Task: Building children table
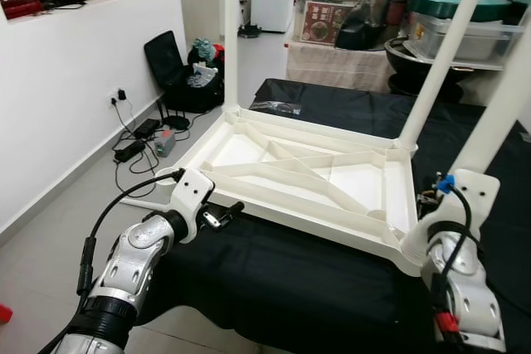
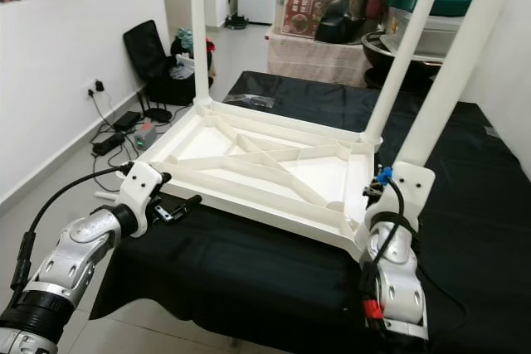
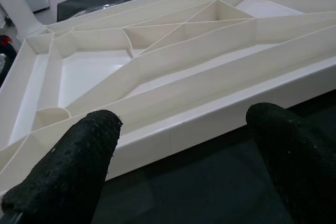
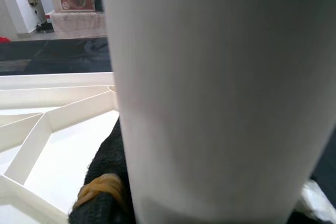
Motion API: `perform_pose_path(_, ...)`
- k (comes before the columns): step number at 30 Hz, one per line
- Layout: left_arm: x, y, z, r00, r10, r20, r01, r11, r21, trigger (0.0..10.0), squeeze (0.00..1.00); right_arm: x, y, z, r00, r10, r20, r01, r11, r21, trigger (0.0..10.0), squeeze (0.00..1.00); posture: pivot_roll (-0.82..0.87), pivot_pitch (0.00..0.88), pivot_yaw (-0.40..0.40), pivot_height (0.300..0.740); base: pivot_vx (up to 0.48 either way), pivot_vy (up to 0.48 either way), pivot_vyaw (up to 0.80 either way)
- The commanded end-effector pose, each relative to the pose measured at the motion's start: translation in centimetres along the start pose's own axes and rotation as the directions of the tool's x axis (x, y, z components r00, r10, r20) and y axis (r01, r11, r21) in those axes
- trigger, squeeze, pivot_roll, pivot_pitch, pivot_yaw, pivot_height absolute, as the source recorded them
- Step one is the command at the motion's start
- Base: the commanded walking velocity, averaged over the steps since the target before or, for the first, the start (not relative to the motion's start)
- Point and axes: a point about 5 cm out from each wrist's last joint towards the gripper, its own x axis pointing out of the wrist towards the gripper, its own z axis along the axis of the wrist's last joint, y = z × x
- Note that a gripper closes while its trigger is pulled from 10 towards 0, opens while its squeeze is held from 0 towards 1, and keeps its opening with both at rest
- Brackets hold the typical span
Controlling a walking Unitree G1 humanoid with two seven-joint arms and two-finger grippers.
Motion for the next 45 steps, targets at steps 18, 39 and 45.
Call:
perform_pose_path(18,-0.1,0.0,-0.4,1.0,-0.006,-0.019,0.006,1.0,0.014,10.0,0.0,-0.5,-1.4,4.4,0.816,0.569,0.096,-0.566,0.822,-0.063,10.0,0.0,0.03,0.0,-0.046,0.74,0.0,0.0,0.0)
perform_pose_path(39,-0.3,0.1,-0.4,1.0,0.002,-0.019,-0.002,1.0,0.021,10.0,0.0,3.7,-4.7,3.1,0.954,0.299,0.013,-0.297,0.953,-0.061,0.0,0.0,0.05,0.0,-0.057,0.74,0.0,0.0,0.0)
perform_pose_path(45,-0.2,0.0,-0.3,1.0,0.003,-0.016,-0.003,1.0,0.016,10.0,0.0,2.5,-7.3,-0.2,0.981,-0.153,-0.122,0.16,0.985,0.056,0.0,0.0,0.05,0.0,-0.06,0.74,0.0,0.0,0.0)
